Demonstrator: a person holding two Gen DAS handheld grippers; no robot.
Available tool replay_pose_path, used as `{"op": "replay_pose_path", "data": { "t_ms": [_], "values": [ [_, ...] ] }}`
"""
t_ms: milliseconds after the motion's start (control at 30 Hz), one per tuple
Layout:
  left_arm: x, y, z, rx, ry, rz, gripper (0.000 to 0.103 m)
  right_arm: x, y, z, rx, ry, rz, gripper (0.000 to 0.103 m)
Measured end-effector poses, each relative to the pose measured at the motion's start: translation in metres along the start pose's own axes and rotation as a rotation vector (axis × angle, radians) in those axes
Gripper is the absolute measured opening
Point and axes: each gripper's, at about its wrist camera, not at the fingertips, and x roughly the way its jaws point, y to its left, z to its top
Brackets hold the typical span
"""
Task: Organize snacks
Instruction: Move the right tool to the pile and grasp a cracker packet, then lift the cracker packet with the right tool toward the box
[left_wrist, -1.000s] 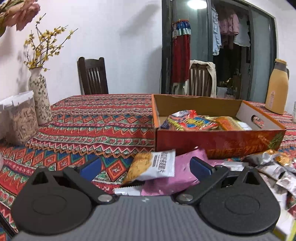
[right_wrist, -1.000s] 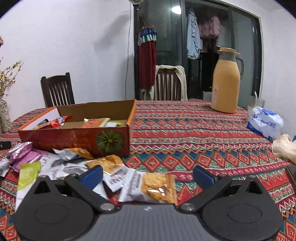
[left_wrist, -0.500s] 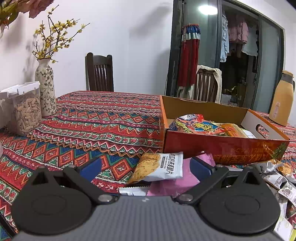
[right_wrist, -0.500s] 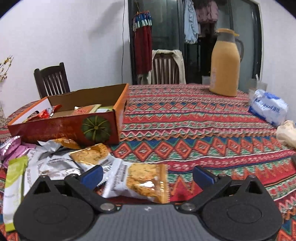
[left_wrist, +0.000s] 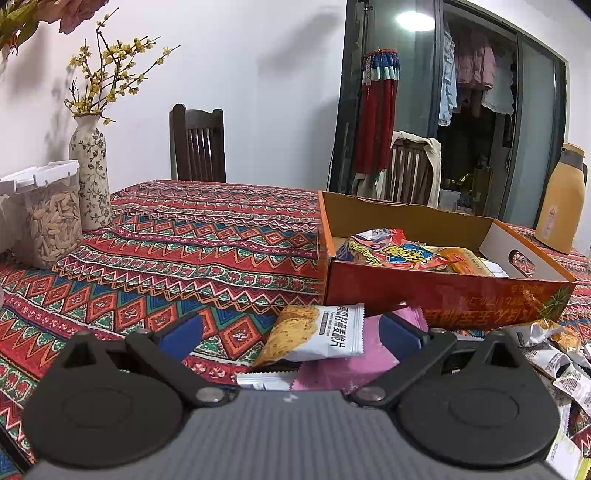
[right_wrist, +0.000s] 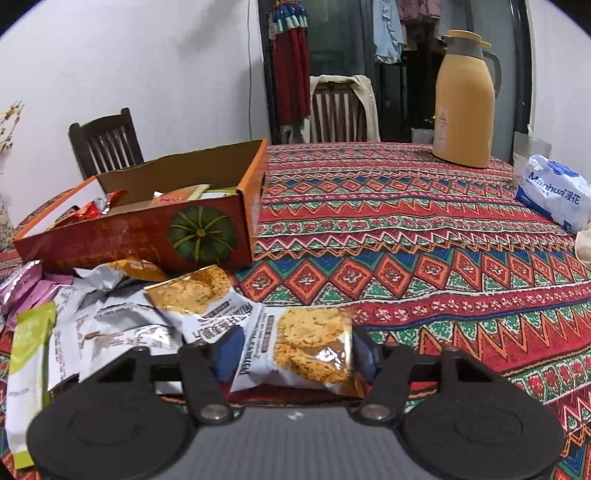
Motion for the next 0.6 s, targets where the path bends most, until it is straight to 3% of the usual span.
{"op": "replay_pose_path", "data": {
  "t_ms": [100,367,600],
  "values": [
    [0.0,0.0,0.0,-0.002,-0.001,0.002,0.103,-0.004,0.001,0.0,0.006,-0.027,0.003,0.054],
    [0.001,0.0,0.0,-0.002,-0.001,0.006,0.103,-0.027,0.026,0.007,-0.002,-0.196,0.045,0.053],
    [0.001,0.0,0.0,-0.002,-0.001,0.006,0.103,-0.022,0.062,0.021,-0.031,-0.304,0.097,0.053]
  ]
}}
